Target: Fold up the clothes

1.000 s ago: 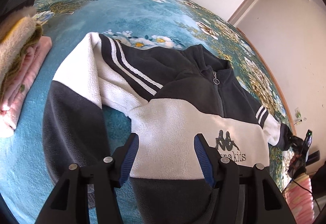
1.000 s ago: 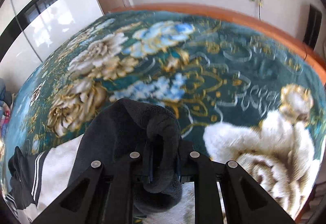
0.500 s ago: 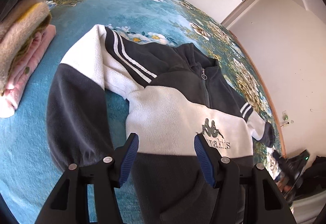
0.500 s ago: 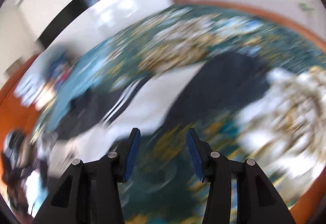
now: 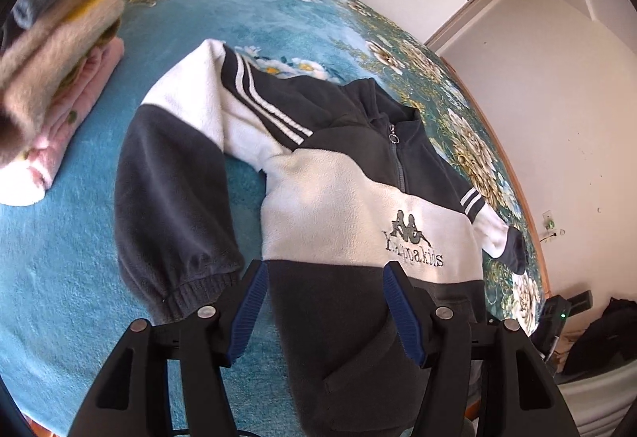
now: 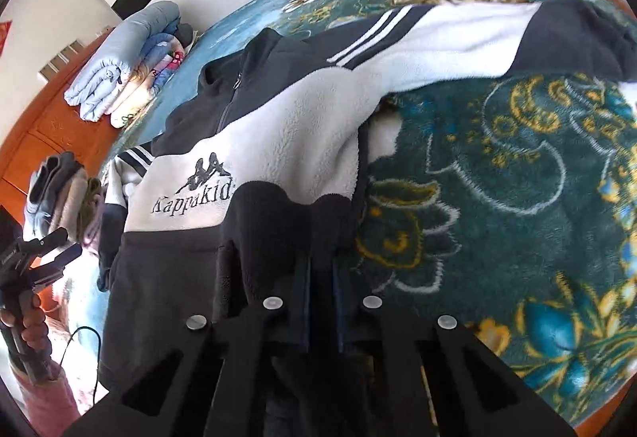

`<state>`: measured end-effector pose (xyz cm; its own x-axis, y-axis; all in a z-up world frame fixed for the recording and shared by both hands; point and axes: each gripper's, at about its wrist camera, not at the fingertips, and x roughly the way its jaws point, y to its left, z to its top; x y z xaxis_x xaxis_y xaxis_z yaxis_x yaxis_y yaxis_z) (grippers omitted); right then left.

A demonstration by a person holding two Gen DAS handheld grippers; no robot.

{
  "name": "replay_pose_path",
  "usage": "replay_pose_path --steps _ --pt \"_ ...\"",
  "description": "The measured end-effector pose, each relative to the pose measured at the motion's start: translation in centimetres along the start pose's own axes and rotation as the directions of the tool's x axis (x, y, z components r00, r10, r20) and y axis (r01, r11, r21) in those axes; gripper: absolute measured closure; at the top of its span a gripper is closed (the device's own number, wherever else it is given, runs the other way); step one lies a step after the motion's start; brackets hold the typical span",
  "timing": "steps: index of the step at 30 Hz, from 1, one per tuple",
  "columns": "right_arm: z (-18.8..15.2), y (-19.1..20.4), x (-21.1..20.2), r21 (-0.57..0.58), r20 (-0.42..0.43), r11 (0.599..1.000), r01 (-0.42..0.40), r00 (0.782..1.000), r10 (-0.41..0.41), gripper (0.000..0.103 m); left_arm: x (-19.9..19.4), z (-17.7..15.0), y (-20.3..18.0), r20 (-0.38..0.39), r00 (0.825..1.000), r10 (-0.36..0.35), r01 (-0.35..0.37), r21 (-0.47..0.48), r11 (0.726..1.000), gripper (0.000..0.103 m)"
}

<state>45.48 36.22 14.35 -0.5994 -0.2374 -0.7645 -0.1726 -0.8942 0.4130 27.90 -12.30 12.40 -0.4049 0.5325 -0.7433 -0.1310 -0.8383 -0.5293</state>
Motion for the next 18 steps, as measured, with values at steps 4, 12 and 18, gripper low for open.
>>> replay_pose_path --steps 4,12,18 --pt "1.8 -2.9 -3.7 0.076 0.112 0.996 0.044 0.992 -0.052 0.096 0.6 -0.4 0.4 -0.015 1.000 -0.003 0.003 0.001 1.000 0.039" --pt "0.9 -7.4 -3.6 0.212 0.102 0.967 0.141 0.981 -0.165 0.103 3.3 -2.3 0.5 -0.103 0.995 0.006 -0.004 0.027 1.000 0.039" --pt "0.5 -4.4 -4.8 0.115 0.140 0.988 0.102 0.983 -0.117 0.103 5.9 -5.2 0.7 -0.187 0.982 0.016 -0.006 0.056 0.998 0.041"
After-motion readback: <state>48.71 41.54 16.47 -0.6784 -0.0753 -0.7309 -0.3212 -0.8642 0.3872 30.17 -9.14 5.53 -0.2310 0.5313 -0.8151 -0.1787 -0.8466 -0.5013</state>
